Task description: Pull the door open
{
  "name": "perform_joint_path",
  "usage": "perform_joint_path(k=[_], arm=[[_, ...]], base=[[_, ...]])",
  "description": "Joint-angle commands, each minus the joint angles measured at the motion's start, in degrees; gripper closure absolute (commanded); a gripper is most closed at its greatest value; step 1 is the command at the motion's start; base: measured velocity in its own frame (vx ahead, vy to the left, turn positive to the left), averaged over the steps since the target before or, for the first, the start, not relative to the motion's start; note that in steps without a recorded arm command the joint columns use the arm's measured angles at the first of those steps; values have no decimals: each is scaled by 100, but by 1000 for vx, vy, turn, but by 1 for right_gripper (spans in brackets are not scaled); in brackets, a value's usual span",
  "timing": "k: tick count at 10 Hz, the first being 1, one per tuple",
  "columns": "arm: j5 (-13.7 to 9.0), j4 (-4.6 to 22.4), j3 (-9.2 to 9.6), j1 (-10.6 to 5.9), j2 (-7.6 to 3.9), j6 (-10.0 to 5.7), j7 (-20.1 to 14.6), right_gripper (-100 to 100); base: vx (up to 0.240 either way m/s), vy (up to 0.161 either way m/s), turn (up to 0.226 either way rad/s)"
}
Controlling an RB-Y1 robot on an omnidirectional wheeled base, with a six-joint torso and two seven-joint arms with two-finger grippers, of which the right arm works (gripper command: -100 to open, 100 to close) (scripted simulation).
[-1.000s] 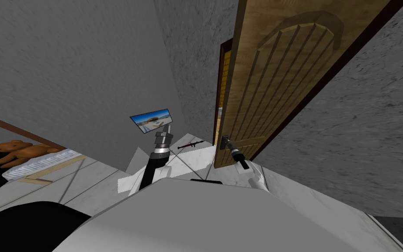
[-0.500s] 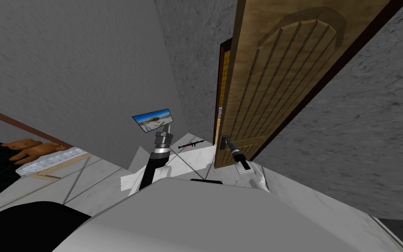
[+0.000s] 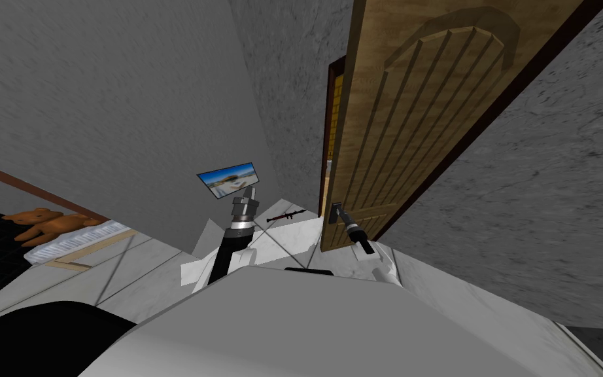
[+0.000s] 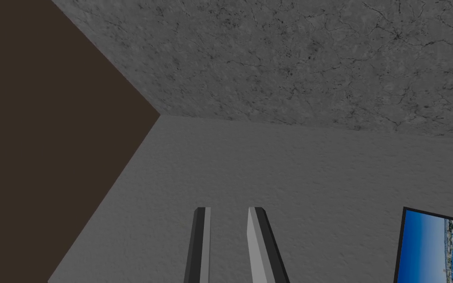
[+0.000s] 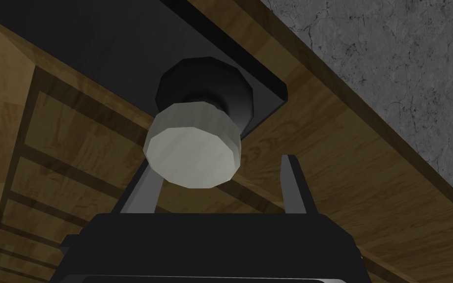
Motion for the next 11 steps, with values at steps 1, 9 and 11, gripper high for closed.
perform_joint_path(k=[1, 9, 11], arm=[[7, 120, 169, -8, 107, -80, -28, 100], [-478, 237, -1, -130, -37, -106, -733, 100], [-651, 305, 3, -171, -52, -128, -1001, 100]], base=[[-5, -3, 20], [-43, -35, 58], [-81, -54, 116]])
